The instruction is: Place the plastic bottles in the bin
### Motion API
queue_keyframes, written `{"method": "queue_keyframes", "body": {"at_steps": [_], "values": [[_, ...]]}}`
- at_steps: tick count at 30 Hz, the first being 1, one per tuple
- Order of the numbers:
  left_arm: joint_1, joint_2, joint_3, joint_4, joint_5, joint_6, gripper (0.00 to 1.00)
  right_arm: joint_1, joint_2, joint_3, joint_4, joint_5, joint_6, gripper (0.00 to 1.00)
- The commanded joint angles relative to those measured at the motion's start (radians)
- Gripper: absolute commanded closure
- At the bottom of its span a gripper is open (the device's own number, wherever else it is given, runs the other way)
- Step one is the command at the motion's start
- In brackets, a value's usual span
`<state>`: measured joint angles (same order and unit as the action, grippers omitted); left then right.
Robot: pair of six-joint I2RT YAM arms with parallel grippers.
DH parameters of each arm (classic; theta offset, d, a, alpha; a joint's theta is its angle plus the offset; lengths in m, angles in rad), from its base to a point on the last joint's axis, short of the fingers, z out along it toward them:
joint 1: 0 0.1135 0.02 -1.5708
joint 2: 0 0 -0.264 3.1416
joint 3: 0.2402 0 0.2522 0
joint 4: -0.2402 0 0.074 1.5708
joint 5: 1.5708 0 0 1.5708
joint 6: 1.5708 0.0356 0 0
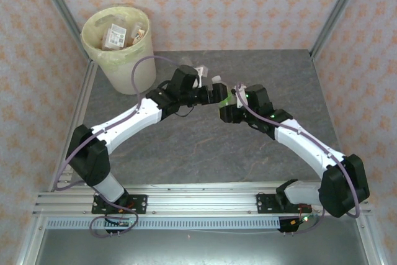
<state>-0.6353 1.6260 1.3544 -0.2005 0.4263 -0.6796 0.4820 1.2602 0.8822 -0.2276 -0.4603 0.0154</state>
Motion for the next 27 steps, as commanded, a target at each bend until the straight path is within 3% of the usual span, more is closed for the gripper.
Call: {"method": "queue_keyframes", "body": {"at_steps": [1,7,12,19,27], "values": [[0.0,0.041,0.046,0.015,0.029,0.01,0.0,0.017,-0.015,0.008,0.09,-0.11,0.011,0.58],[-0.003,0.085,0.057,0.013,0.004,-0.032,0.05,0.033,-0.021,-0.019,0.176,-0.191,0.039,0.57],[0.004,0.062,0.009,0.019,-0.068,-0.066,0.09,0.034,-0.028,-0.046,0.227,-0.17,0.064,0.57],[0.051,0.057,-0.031,0.056,0.006,-0.093,0.13,0.034,-0.013,-0.045,0.223,-0.175,0.054,0.56],[0.032,0.112,0.068,-0.059,0.037,0.01,0.24,0.033,0.039,0.018,0.158,-0.213,0.043,0.55]]}}
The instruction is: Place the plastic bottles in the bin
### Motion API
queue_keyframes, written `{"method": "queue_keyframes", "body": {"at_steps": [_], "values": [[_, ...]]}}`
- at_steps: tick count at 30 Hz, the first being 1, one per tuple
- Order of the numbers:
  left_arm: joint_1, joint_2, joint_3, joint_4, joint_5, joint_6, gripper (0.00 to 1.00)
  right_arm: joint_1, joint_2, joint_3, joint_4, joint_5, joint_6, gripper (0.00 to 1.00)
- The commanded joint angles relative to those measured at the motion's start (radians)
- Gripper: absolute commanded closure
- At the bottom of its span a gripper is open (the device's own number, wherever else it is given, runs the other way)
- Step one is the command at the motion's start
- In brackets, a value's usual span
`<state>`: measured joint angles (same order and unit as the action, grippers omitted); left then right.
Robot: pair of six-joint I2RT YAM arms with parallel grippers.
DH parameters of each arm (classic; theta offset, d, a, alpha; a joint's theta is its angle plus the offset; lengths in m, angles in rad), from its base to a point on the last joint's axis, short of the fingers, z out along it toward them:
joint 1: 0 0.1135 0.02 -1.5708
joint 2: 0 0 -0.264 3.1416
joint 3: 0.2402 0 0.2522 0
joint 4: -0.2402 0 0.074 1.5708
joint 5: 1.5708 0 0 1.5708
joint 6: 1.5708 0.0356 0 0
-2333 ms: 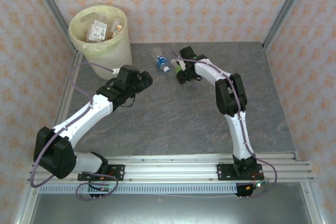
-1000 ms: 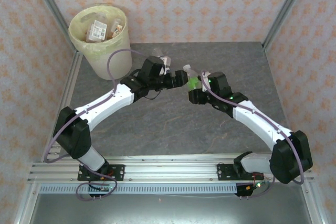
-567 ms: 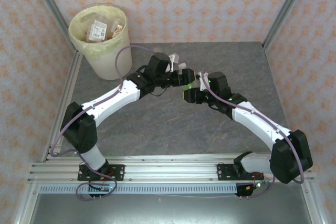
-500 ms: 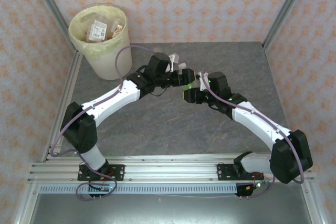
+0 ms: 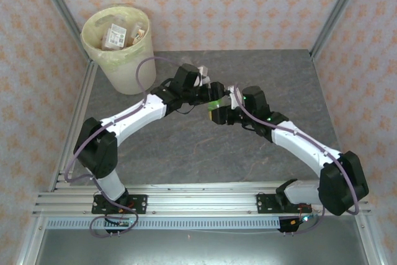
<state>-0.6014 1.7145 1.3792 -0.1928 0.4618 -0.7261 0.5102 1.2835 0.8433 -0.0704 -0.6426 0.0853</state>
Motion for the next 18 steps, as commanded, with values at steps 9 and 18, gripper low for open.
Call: {"method": "queue_keyframes", "body": {"at_steps": [9,18], "values": [[-0.013,-0.014,0.058,-0.141,-0.096,0.11,0.47,0.005,0.036,0.11,-0.104,-0.01,-0.05,0.4],[0.02,-0.05,0.014,-0.094,-0.133,0.035,0.54,0.005,-0.054,0.057,-0.106,0.072,-0.057,0.01]]}}
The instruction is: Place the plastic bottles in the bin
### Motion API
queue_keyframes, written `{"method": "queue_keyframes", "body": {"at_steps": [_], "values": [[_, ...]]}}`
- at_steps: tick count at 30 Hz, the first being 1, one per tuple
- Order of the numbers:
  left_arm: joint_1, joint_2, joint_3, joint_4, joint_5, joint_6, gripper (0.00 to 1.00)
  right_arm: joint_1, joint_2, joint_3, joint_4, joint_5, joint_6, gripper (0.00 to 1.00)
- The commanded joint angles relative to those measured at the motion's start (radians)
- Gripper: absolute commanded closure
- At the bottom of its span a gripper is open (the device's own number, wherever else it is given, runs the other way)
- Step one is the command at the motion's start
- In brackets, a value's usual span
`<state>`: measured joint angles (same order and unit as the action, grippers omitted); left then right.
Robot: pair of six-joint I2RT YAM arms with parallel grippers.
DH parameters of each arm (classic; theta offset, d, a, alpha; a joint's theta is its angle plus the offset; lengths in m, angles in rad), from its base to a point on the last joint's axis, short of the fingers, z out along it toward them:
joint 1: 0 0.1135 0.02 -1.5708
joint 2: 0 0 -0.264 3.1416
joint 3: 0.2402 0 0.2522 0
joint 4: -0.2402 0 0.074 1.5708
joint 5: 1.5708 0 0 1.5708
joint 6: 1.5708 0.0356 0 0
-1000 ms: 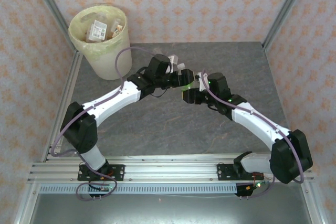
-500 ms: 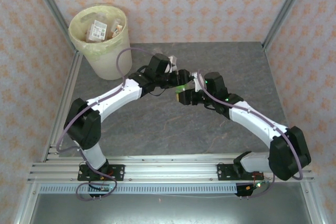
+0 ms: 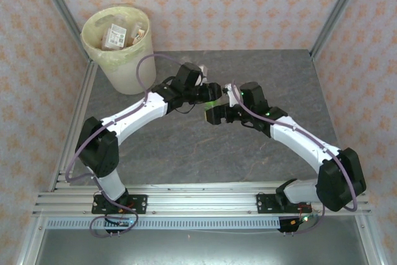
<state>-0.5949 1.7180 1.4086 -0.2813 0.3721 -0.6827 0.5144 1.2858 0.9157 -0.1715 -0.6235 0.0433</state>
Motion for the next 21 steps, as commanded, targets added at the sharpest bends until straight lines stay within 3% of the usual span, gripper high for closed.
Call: {"method": "queue_keyframes", "body": {"at_steps": [1,11,21], "values": [[0.016,-0.057,-0.021,-0.006,-0.05,-0.012,0.54,0.001,-0.072,-0.025,-0.01,0.065,-0.021,0.01],[0.08,-0.135,-0.076,-0.022,-0.111,-0.033,0.53,0.001,-0.18,-0.002,-0.166,0.193,-0.15,0.01],[0.192,-0.235,-0.008,-0.093,-0.176,0.032,0.55,0.001,-0.258,-0.031,-0.1,0.418,-0.134,0.01]]}}
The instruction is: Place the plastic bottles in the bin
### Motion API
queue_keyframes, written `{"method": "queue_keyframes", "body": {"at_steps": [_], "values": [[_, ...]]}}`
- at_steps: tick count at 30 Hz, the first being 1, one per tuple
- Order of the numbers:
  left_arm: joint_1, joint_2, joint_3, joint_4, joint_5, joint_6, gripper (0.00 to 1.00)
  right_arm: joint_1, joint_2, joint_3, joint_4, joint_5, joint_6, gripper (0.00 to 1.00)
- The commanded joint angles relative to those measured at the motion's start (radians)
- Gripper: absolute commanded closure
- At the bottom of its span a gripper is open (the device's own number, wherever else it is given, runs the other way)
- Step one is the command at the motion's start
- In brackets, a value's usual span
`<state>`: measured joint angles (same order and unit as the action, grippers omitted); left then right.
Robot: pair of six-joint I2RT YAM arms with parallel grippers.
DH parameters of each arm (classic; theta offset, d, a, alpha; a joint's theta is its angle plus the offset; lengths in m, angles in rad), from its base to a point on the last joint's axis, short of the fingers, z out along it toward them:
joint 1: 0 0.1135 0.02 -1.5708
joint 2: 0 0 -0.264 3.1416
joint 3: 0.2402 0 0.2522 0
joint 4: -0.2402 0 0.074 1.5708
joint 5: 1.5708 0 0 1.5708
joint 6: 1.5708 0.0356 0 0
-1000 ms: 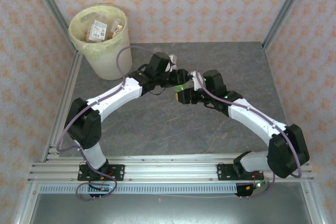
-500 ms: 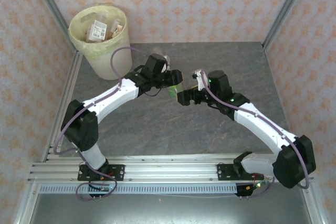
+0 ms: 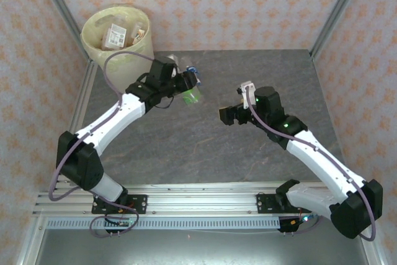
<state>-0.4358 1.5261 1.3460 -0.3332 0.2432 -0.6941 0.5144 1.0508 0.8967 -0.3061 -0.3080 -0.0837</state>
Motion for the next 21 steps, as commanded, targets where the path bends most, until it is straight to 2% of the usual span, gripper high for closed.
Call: {"method": "queue_keyframes", "body": {"at_steps": [1,4,9,15,21], "values": [[0.048,-0.049,0.08,-0.058,-0.058,0.055,0.55,0.001,-0.025,-0.018,0.043,0.11,-0.005,0.01],[0.089,-0.058,0.159,-0.105,-0.094,0.088,0.55,0.001,-0.026,-0.025,0.054,0.121,0.007,0.01],[0.136,-0.065,0.256,-0.137,-0.218,0.12,0.55,0.001,-0.029,-0.025,0.053,0.151,0.012,0.01],[0.257,-0.041,0.359,-0.123,-0.208,0.043,0.55,0.001,-0.032,-0.025,0.03,0.156,0.007,0.01],[0.349,-0.007,0.423,-0.092,-0.319,-0.018,0.55,0.001,-0.042,-0.038,0.021,0.159,0.016,0.01]]}}
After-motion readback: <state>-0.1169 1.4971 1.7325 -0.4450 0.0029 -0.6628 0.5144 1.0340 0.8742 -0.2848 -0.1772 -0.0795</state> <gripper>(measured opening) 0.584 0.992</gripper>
